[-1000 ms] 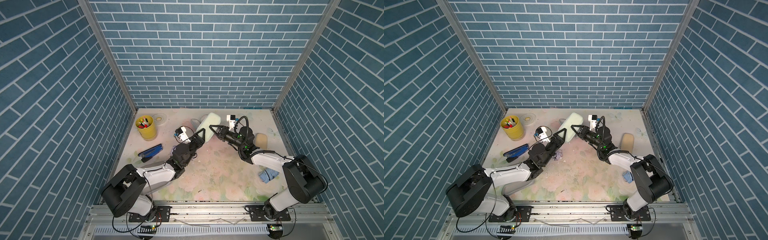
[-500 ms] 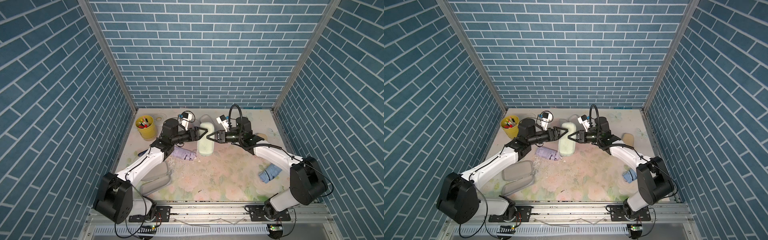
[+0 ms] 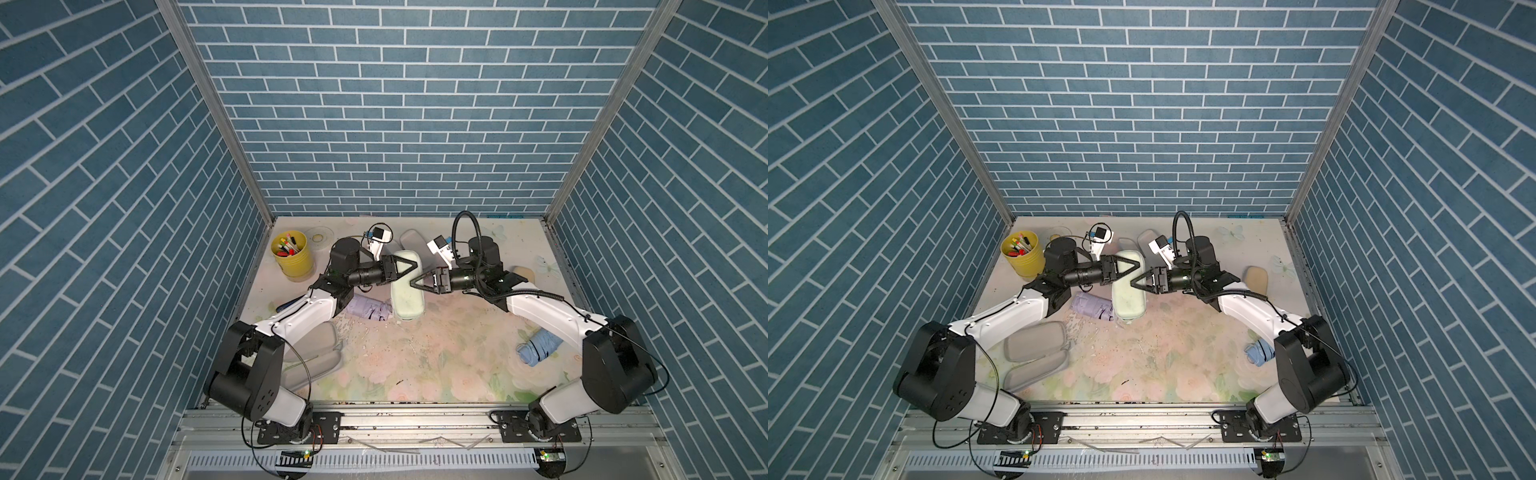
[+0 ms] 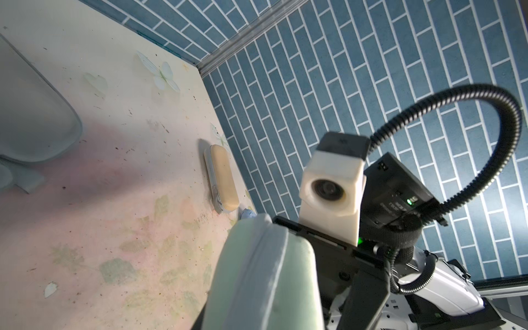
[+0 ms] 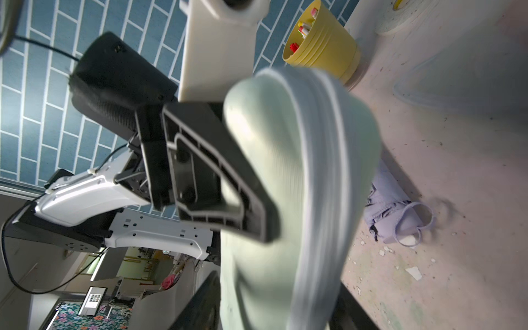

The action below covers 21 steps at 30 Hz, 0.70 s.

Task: Put umbrellas into zippered umbrella sleeves
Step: Adjust the umbrella sleeve, then zip the zipper on the umbrella sleeve.

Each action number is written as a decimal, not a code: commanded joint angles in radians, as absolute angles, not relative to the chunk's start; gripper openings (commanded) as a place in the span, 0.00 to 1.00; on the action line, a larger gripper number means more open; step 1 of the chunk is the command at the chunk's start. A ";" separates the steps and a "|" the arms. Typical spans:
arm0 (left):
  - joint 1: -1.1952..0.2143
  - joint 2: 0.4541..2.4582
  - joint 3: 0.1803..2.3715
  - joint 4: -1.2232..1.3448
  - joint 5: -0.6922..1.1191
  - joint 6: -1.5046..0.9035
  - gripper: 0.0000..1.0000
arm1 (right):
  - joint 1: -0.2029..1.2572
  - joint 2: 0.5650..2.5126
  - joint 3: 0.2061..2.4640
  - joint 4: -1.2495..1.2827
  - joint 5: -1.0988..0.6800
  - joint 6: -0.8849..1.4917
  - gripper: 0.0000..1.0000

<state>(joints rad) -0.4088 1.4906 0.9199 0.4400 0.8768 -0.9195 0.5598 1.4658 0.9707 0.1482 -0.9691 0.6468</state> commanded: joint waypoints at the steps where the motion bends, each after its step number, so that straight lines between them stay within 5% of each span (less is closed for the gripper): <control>1: -0.370 1.459 0.974 0.471 0.855 -0.907 0.22 | 0.549 1.329 0.879 0.055 -0.804 0.510 0.59; 8: -0.366 1.425 1.009 0.375 0.835 -0.840 0.26 | 0.760 1.135 0.711 0.033 -0.208 0.077 0.46; 21: -0.377 1.431 1.011 0.376 0.799 -0.848 0.26 | 0.866 1.235 0.783 0.144 -0.123 0.023 0.43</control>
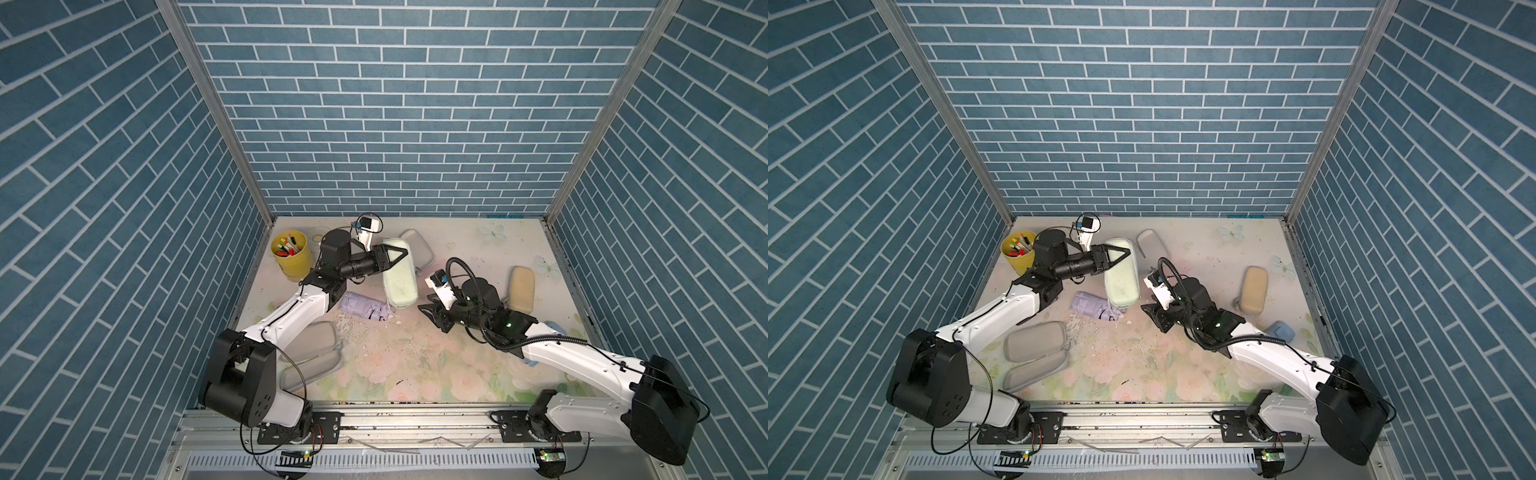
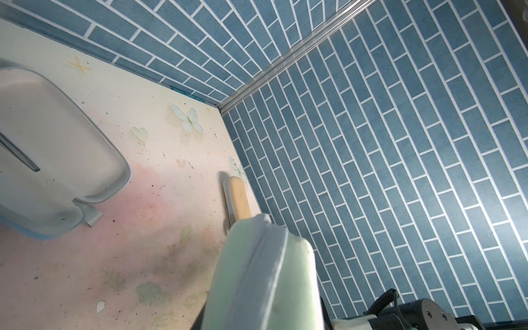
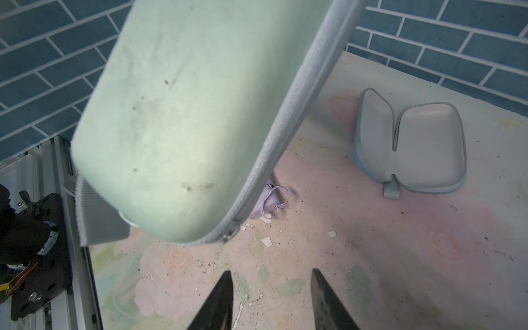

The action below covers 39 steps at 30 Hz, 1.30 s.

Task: Put umbrellas into zippered umbrella sleeves
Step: Zip the zipper on the umbrella sleeve.

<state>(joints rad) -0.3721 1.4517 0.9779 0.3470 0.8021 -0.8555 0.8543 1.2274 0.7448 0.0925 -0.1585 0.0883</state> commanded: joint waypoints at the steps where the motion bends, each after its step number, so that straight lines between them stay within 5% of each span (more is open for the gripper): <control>1: -0.376 1.431 1.009 0.375 0.795 -0.848 0.26 | 0.869 1.240 0.786 0.149 -0.125 0.024 0.42; 11: -0.384 1.437 1.003 0.382 0.781 -0.854 0.25 | 0.879 1.278 0.828 0.159 -0.130 0.003 0.33; 28: -0.404 1.454 1.023 0.343 0.794 -0.841 0.23 | 0.886 1.276 0.857 0.102 -0.132 -0.166 0.00; 39: -0.383 1.463 1.052 0.281 0.650 -0.763 0.10 | 1.012 1.284 0.844 0.016 -0.095 -0.167 0.00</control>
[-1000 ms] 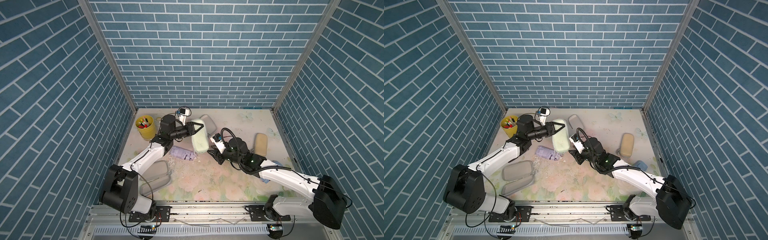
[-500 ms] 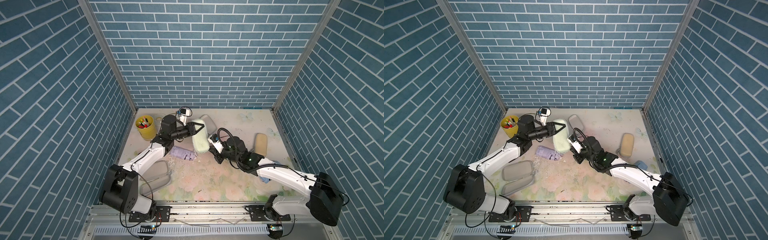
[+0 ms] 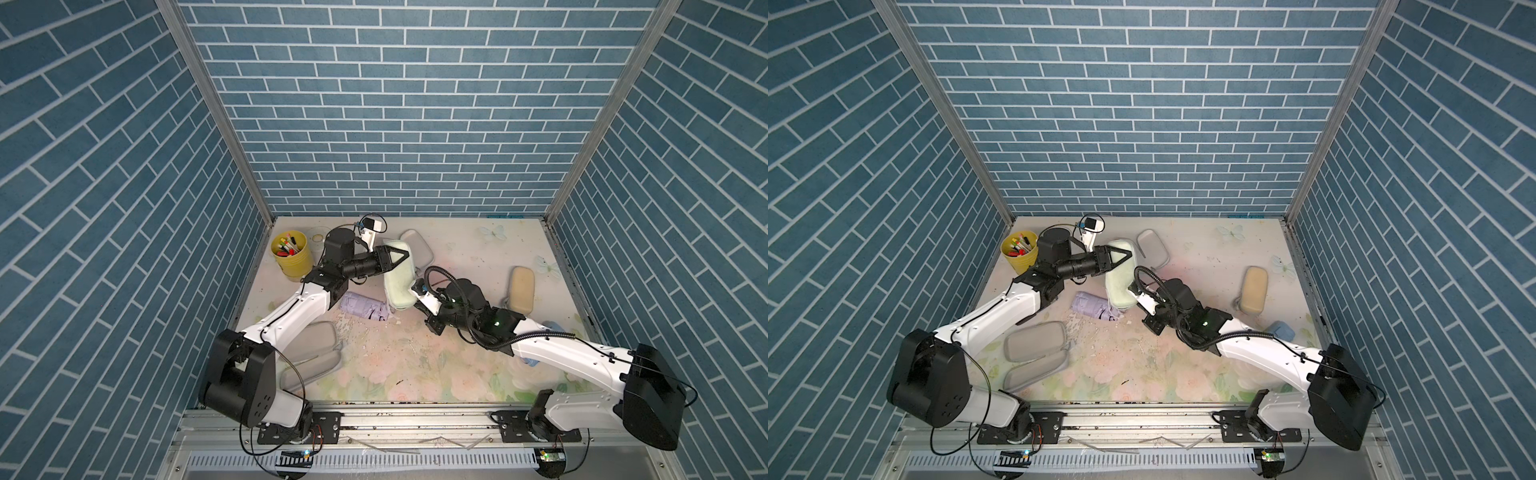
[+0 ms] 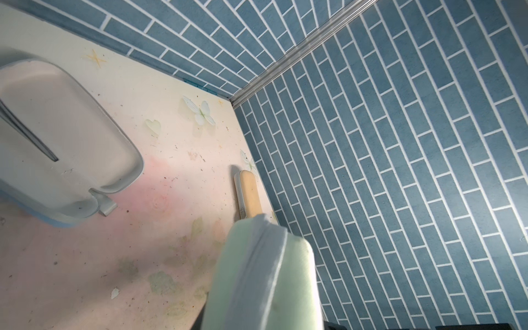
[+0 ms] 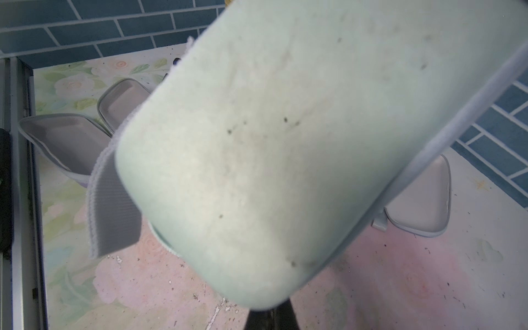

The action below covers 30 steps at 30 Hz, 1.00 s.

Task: Put umbrellas into zippered umbrella sleeves
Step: Zip the zipper on the umbrella sleeve.

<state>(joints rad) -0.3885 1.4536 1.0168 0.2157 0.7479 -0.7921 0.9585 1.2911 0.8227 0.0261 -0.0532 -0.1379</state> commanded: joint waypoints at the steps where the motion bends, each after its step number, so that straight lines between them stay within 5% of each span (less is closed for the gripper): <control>1: -0.382 1.462 1.047 0.286 0.622 -0.757 0.07 | 1.020 1.289 0.846 0.029 -0.095 -0.146 0.00; 6: -0.388 1.451 0.997 0.355 0.520 -0.767 0.00 | 1.067 1.330 0.863 0.130 -0.129 -0.037 0.00; 21: -0.483 1.460 0.805 0.638 0.288 -0.911 0.00 | 1.123 1.425 0.901 0.373 -0.156 0.178 0.00; 30: -0.471 1.499 0.748 0.719 0.300 -0.945 0.00 | 1.181 1.407 0.919 0.384 -0.188 0.160 0.00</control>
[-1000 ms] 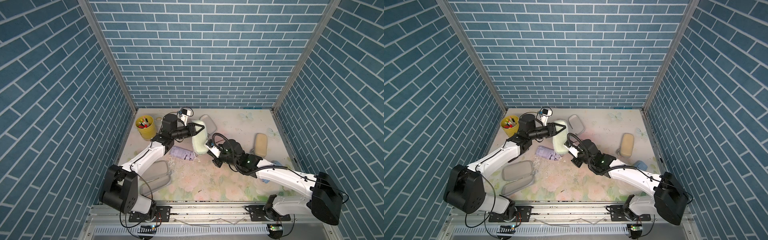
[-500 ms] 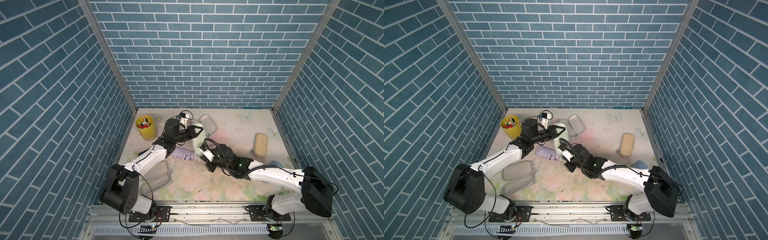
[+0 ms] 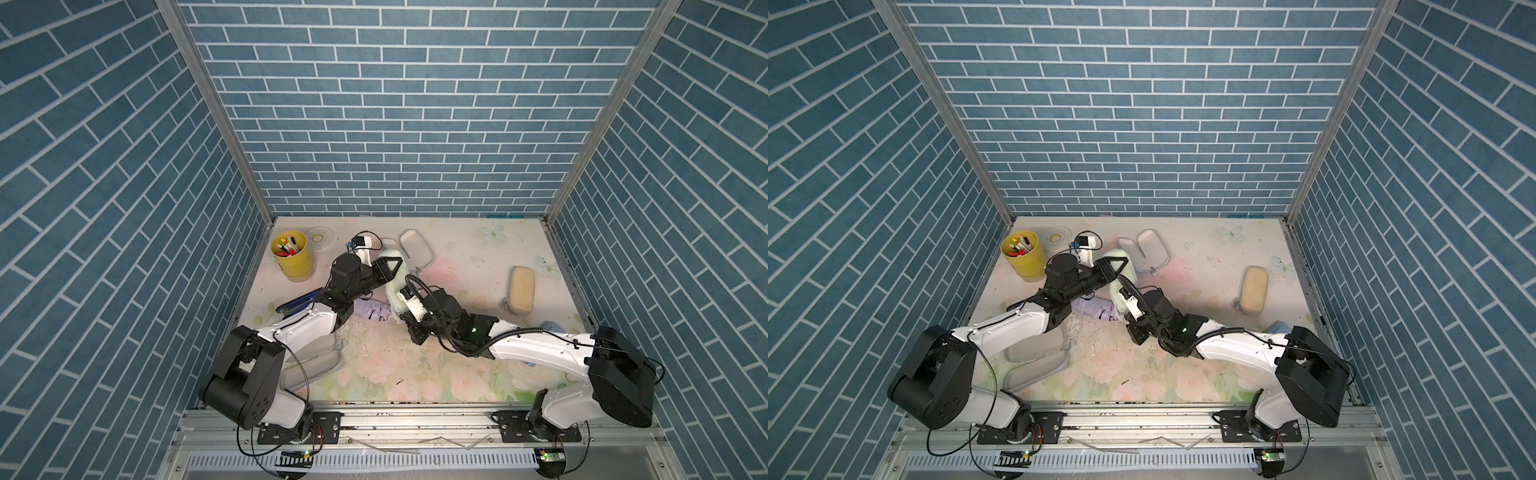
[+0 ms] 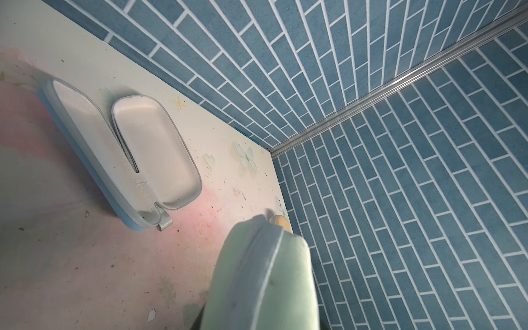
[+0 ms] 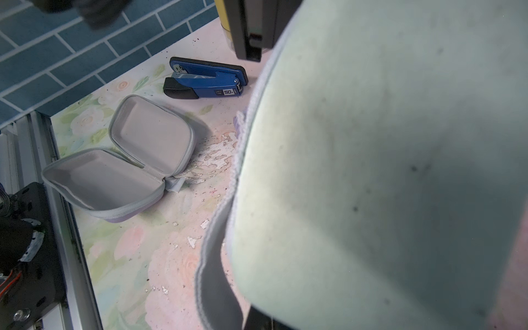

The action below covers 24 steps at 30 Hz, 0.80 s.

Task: Put umbrellas into zippered umbrella sleeves
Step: Zip the zipper on the umbrella sleeve.

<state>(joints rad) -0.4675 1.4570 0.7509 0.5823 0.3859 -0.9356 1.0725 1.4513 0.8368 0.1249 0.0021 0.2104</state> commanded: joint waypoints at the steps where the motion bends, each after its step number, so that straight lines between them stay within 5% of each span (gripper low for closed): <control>1: -0.456 1.502 0.746 0.732 0.310 -0.959 0.00 | 1.184 1.398 0.914 0.362 -0.174 0.160 0.00; 11: -0.453 1.482 0.726 0.802 0.314 -1.055 0.00 | 1.100 1.358 0.804 0.319 -0.003 0.234 0.00; 24: -0.448 1.408 0.725 0.701 0.330 -1.024 0.00 | 1.076 1.310 0.823 0.083 0.196 0.054 0.00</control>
<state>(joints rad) -0.4583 1.4395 0.7265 0.6823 0.3588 -1.0634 1.0725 1.3380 0.7906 0.0929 0.1490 0.0975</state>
